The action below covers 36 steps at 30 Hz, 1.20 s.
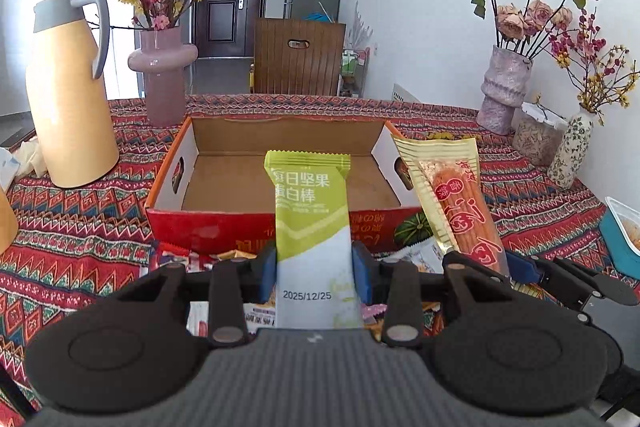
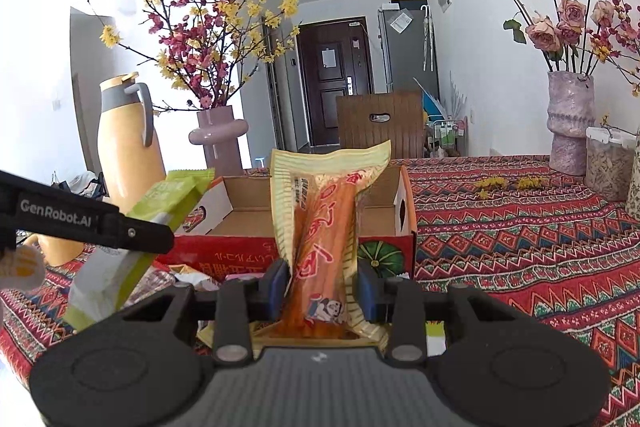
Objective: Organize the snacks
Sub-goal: 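Carry both snacks into the box and open both grippers to release them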
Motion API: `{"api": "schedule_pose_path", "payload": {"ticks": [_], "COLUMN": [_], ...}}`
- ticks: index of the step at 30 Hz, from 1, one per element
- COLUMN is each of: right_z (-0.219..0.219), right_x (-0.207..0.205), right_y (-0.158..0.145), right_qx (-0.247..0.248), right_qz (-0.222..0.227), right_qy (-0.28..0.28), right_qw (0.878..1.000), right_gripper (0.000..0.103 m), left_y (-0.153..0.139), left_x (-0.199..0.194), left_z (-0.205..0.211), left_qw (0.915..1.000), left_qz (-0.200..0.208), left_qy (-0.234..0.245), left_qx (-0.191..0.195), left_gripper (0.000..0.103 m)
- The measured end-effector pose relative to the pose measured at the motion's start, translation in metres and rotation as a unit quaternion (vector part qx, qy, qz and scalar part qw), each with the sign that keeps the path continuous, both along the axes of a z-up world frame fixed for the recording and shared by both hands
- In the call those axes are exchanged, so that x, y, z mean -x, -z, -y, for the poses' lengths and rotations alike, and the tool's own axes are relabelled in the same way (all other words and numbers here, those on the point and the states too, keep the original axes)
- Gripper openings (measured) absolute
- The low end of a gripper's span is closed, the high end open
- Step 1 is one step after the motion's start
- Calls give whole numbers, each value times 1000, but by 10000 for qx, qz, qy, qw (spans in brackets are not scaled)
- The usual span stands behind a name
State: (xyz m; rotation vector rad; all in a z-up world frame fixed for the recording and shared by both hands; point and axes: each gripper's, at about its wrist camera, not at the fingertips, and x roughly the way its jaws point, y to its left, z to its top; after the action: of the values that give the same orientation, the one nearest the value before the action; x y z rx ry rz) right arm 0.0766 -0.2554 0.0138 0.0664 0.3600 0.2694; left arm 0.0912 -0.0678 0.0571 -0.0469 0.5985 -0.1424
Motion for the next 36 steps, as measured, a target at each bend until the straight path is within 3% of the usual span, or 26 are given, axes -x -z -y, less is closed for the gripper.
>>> {"api": "schedule_pose_path", "payload": {"ticks": [13,19,26,36], "right_z": [-16,-27,-39,-60], "right_x": [-69,-107,-152,-202], "right_y": [-24,-37,-35,0], "right_qx": [-12,164,496,971], "right_qz": [52,-10,-369,-1219], "right_qy": [90,168,195,270], "right_qw": [9999,9997,9979,9874], "right_gripper": [36,36,36,36], "left_y": [-25,-31,-21,16], "left_x": [-63,-96,-135,-181], "left_z": [-14,-19,-26,-31], "left_qw": [9993,9987,9975,9910], "left_qz": [261,266,74,-669], "left_qy": [-241,-409,-616,-949], "left_qx": [70,-125,-343,-669], "left_gripper": [39,39,39,39]}}
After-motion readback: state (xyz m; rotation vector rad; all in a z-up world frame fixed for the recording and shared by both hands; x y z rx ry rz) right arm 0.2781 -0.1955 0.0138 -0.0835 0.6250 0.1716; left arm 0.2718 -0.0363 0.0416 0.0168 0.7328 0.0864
